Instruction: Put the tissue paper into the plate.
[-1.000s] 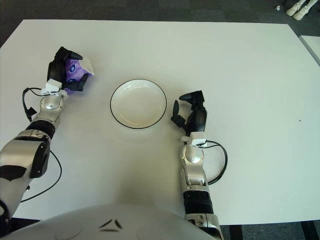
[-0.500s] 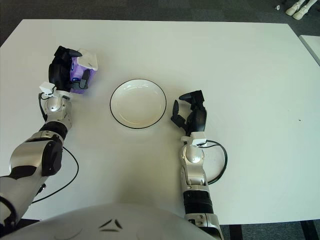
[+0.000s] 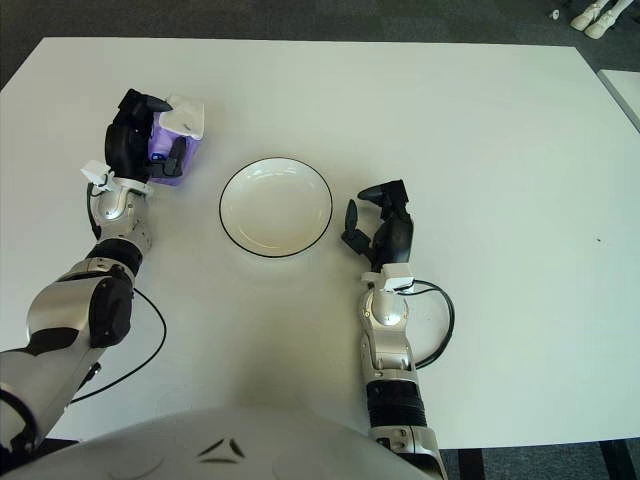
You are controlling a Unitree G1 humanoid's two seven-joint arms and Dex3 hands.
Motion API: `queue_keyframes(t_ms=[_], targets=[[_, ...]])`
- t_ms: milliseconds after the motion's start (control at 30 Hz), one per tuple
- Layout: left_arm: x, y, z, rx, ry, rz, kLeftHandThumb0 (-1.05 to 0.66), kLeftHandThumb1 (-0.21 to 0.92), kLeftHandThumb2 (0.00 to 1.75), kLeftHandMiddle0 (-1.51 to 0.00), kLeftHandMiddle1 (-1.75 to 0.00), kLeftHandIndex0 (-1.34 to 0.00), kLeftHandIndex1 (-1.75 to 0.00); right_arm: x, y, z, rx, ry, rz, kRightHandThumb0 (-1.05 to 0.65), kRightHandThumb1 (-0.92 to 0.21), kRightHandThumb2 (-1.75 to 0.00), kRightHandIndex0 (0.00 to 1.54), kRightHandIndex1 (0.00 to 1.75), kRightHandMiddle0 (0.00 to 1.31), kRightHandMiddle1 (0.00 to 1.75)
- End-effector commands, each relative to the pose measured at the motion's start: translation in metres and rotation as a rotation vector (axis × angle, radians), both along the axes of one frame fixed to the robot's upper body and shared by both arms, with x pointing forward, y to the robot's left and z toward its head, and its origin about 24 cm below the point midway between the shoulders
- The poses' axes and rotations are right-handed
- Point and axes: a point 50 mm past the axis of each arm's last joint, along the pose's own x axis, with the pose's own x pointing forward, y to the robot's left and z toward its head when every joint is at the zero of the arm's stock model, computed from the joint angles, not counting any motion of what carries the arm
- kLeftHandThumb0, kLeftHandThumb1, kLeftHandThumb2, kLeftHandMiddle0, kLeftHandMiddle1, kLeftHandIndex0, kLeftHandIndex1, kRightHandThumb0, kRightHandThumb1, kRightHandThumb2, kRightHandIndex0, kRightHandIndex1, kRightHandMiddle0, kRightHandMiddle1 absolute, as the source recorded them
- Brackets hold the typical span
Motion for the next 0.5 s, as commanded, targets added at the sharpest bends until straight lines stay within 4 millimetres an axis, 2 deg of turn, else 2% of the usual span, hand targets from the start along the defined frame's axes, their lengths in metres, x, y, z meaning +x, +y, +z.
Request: queue_keyframes(t_ms=[0, 467], targets=[[-0.004, -0.018, -0.003, 0.011, -0.025, -0.071, -0.54, 0.14, 1.53, -1.28, -1.75, -0.75, -1.75, -0.01, -0.002, -0.027, -0.007, 0.128, -0.019, -0.41, -0.55, -1.04, 0.67, 1.41, 0.43, 1.75], [-0.006, -0.024, 0.023, 0.212, -0.195, -0.166, -0.55, 0.12, 1.56, -1.36, -1.75, -0.77, -1.75, -0.008, -0.001, -0.027, -0.011, 0.13, -0.022, -0.41, -0.54, -1.04, 0.67, 1.4, 0.43, 1.75]])
